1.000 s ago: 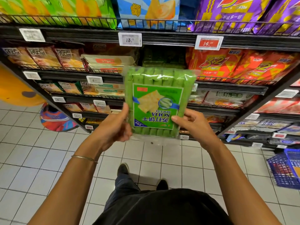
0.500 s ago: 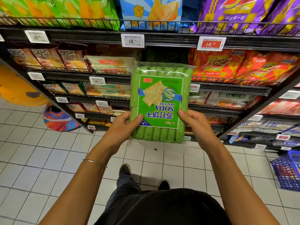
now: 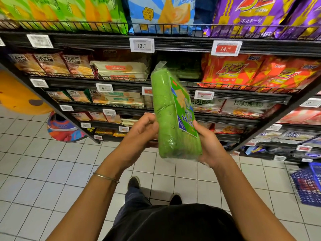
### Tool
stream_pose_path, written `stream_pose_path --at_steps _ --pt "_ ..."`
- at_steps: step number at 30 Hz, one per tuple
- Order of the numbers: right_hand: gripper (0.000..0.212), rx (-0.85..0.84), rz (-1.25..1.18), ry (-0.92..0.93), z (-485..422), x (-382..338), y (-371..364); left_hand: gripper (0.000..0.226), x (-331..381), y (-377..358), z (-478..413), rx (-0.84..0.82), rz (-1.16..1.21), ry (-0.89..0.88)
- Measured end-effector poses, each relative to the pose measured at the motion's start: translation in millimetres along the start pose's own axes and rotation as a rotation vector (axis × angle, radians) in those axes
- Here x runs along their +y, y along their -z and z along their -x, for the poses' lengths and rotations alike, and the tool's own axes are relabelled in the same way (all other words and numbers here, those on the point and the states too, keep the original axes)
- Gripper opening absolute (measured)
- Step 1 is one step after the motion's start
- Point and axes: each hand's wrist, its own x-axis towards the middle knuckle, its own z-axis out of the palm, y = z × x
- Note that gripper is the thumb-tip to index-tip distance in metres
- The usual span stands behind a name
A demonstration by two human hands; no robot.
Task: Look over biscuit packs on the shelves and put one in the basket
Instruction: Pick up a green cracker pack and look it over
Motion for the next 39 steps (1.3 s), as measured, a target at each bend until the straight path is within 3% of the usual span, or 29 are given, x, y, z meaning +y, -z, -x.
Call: stream_pose_path --at_steps 3,7,10,12,14,16,18,20,22,25,27,29,31,35,39 --pt "0.036 0.034 -0.012 0.033 -3.5 5.1 -3.9 0.089 4.5 -6.9 -2.6 -0.016 0.009 0.016" --pt "0.035 0.04 0.007 0.008 -2.9 5.2 3.0 0.098 3.8 -2.1 -3.1 -0.021 0.097 0.021" --pt "0.039 0.026 0.126 -0.011 0.0 -6.4 8.0 0.117 10.1 9.1 -4.7 0.037 0.264 0.075" --pt "0.041 0.015 0.304 0.009 1.1 -17.5 8.6 0.11 11.4 15.4 -8.0 0.076 0.306 0.09" --pt "0.048 -0.011 0.447 0.054 -0.3 -26.2 7.4 0.075 10.6 16.3 -13.6 0.193 0.336 0.079" --pt "0.054 -0.036 0.501 0.061 -1.7 -33.0 6.2 0.06 5.2 15.6 -17.6 0.329 0.363 0.072" --pt "0.059 -0.059 0.453 0.055 -0.9 -39.9 10.0 0.057 0.1 17.0 -19.1 0.371 0.49 0.079" --pt "0.06 -0.069 0.254 0.066 0.3 -43.8 17.2 0.051 -2.5 16.7 -18.9 0.33 0.686 0.095" --pt "0.051 -0.033 0.138 0.137 -0.7 -40.2 20.8 0.055 -4.6 15.3 -19.8 0.252 0.856 0.075" --pt "0.056 0.002 0.425 0.244 -2.2 -18.8 12.9 0.068 -4.2 8.4 -26.3 0.218 0.992 0.011" --pt "0.073 -0.169 0.475 0.219 0.7 -5.0 3.3 0.068 -4.7 3.9 -30.8 0.215 1.023 0.003" --pt "0.09 -0.374 0.368 0.158 4.7 1.6 -3.3 0.063 -7.3 1.3 -34.2 0.209 1.028 0.014" --pt "0.1 -0.399 0.221 0.106 6.4 3.0 -7.9 0.062 -9.3 -1.9 -36.3 0.203 1.014 0.036" --pt "0.067 -0.114 0.214 0.161 2.0 -1.1 -15.4 0.077 -12.8 -6.6 -35.3 0.217 0.912 0.089" --pt "0.05 -0.12 0.111 0.195 5.4 -13.1 -0.9 0.104 -9.0 11.1 -26.8 0.071 0.847 0.04"
